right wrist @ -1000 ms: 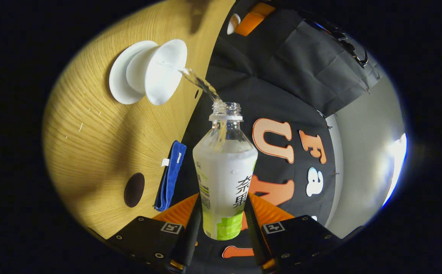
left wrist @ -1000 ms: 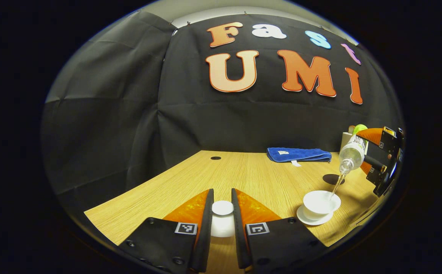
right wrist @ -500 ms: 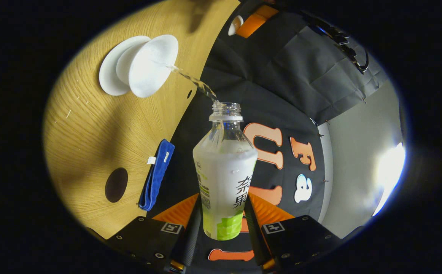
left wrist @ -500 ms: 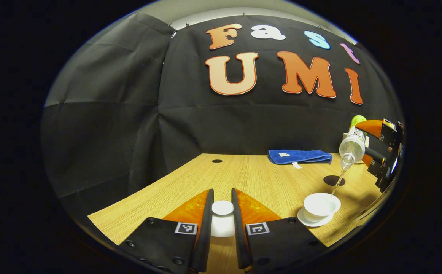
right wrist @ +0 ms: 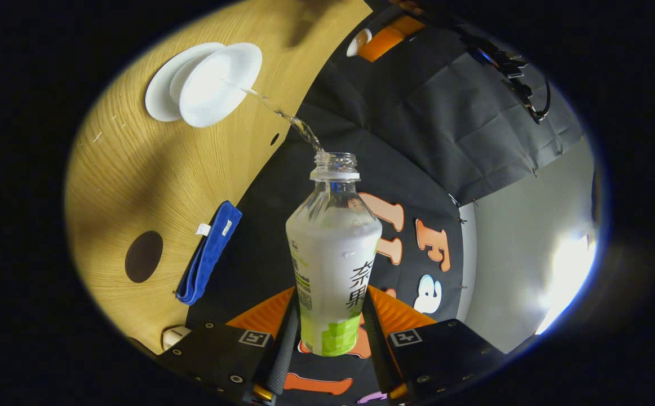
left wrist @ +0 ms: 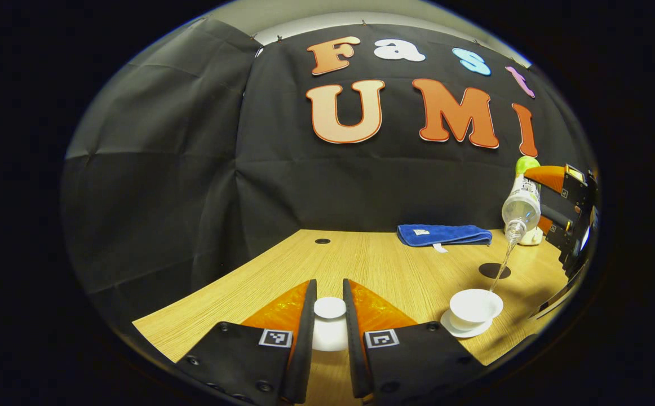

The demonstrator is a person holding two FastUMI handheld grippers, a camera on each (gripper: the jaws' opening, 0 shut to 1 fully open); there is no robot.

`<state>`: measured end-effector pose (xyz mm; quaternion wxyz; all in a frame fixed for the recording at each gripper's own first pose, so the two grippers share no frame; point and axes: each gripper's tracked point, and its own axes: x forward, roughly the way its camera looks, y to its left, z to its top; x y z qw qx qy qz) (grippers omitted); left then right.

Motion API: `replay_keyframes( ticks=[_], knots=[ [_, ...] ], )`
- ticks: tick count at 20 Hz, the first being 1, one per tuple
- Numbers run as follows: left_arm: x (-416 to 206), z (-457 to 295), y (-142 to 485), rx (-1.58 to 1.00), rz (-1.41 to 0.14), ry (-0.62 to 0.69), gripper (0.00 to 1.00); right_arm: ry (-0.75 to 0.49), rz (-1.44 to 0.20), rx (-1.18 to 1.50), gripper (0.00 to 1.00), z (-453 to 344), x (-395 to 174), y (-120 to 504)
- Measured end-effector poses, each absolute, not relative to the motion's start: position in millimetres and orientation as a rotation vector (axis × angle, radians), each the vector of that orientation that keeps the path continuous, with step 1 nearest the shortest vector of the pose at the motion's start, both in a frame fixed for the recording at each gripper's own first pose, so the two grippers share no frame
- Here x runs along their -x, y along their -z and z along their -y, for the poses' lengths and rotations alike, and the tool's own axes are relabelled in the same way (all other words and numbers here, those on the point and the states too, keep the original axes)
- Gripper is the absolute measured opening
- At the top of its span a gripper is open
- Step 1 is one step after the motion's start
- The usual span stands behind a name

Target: Open the teacup lid with one hand, grasp the water bottle and pour water into the teacup with the other hand; after pouring, place the water bottle on the coaster and then close the teacup lid.

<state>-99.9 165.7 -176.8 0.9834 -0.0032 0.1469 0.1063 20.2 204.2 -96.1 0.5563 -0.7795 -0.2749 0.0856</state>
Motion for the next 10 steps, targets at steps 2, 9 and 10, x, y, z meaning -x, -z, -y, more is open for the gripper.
replay_keyframes(
  ticks=[2, 9, 10],
  knots=[
    [99.4, -165.8, 174.2, 0.005, -0.292, -0.213, 0.33, -0.196, 0.67, 1.855, 0.62, -207.7, -19.3, 92.3],
    [99.1, -163.9, 170.7, 0.0, -0.284, -0.205, 0.33, -0.199, 0.712, 1.914, 0.62, -211.2, -20.6, 94.8],
    [100.1, -164.1, 169.3, -0.001, -0.282, -0.206, 0.33, -0.207, 0.713, 1.922, 0.62, -212.9, -20.4, 97.0]
  ],
)
